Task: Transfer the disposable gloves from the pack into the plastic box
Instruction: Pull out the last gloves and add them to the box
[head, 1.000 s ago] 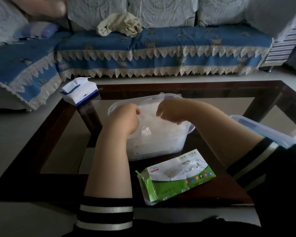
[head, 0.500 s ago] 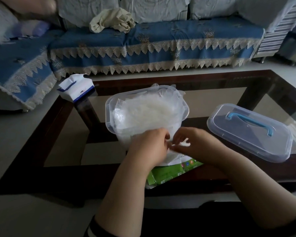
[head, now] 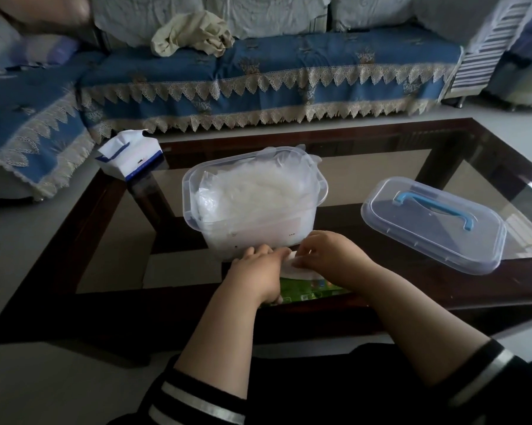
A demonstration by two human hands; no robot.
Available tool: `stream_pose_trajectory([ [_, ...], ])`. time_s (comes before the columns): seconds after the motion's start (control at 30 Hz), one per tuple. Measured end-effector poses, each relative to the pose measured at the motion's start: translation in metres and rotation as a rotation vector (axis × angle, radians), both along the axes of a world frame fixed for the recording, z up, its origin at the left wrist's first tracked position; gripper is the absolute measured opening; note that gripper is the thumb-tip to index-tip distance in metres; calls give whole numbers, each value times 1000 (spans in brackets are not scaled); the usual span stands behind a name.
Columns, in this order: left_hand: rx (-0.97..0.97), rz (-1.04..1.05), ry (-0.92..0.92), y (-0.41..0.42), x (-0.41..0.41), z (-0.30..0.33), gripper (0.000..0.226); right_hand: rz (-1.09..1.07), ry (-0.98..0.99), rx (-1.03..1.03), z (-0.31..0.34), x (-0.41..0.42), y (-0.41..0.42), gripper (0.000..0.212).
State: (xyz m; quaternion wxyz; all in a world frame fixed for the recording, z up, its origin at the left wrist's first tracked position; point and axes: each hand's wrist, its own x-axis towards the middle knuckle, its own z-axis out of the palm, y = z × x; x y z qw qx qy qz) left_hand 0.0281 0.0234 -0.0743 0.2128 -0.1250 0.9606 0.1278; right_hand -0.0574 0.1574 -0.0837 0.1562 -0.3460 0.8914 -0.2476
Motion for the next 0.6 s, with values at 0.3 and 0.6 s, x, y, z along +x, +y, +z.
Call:
stream_pose_trajectory([
  [0.3, -38, -18, -24, 4, 0, 8, 67, -104, -21, -414, 19, 2, 9, 10],
  [0.6, -34, -2, -35, 6, 1, 22, 66, -321, -216, -1206, 61, 10, 15, 17],
])
